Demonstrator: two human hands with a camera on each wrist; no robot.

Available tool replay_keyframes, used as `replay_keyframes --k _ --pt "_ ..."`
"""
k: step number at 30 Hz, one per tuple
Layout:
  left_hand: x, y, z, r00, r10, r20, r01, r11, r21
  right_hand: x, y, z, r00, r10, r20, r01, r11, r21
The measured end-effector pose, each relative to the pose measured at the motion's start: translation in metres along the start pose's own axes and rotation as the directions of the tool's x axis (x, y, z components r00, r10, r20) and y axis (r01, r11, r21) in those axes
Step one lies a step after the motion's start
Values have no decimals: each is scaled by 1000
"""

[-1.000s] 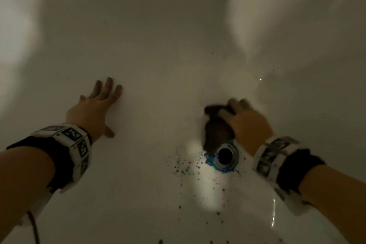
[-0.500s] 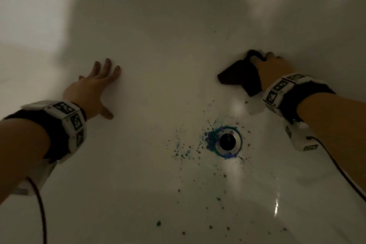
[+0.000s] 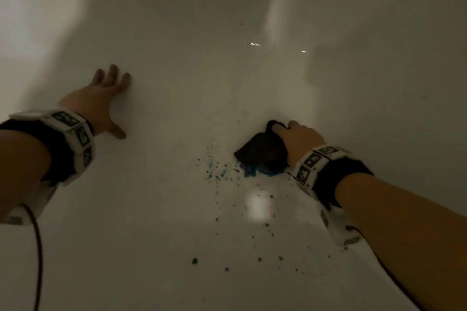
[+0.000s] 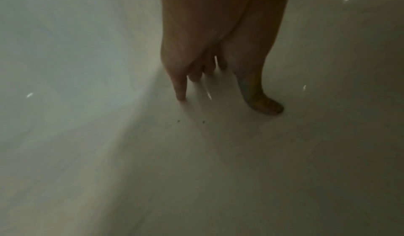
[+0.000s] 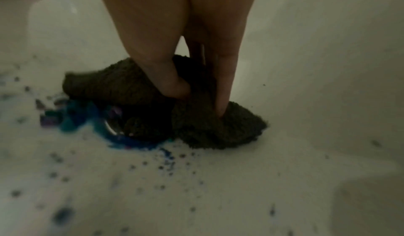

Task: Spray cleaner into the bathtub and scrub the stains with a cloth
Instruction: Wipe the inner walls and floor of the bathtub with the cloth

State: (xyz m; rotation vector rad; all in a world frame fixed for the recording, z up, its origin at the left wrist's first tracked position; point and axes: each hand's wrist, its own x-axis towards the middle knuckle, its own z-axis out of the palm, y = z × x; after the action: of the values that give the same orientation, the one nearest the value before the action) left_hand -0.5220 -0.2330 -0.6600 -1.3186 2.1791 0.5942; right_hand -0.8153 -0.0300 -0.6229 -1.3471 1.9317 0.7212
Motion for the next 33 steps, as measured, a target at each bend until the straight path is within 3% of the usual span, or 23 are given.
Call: replay_keyframes --k 2,5,7,10,13,16,17,18,21,24,25,27,30,33 --pt "-9 12 -4 999 -6 37 3 998 67 -17 -1 -2 997 38 -72 -29 992 123" --pt "-40 24 18 986 24 164 -44 992 119 -60 -15 -9 987 -94 -132 126 958 258" --pt "-59 24 40 980 47 192 -70 991 116 -100 -35 -12 958 -284 -31 281 918 279" --pt "-69 25 49 981 23 192 -40 995 88 -144 -72 8 845 -492 210 410 848 336" --pt "-67 27 47 980 14 200 -30 997 76 -153 -107 47 822 -405 401 198 863 466" --pt "-68 27 47 984 10 180 -19 998 52 -141 -136 76 698 -383 605 29 860 510" --pt "-68 28 47 983 9 182 -18 999 48 -136 -140 82 685 -395 612 21 851 525" --pt "-68 28 47 983 8 184 -17 999 45 -131 -143 87 700 -385 602 7 846 533" --pt "-69 28 47 983 5 184 -12 999 35 -107 -141 94 825 -257 503 -74 834 547" --pt "-69 26 48 986 12 167 -16 1000 24 -83 -122 88 946 -124 299 -80 806 587" --pt "-69 27 47 986 12 168 -17 1000 26 -77 -112 83 974 -89 209 -35 851 523" --pt "-69 28 46 983 11 181 -17 999 29 -67 -88 76 997 7 72 -35 919 393" --pt "-69 28 47 985 10 171 -14 1000 23 -57 -63 63 990 142 10 -135 922 362" --pt "-70 28 48 985 9 170 -13 1000 23 -68 -71 55 998 58 -7 -50 911 410"
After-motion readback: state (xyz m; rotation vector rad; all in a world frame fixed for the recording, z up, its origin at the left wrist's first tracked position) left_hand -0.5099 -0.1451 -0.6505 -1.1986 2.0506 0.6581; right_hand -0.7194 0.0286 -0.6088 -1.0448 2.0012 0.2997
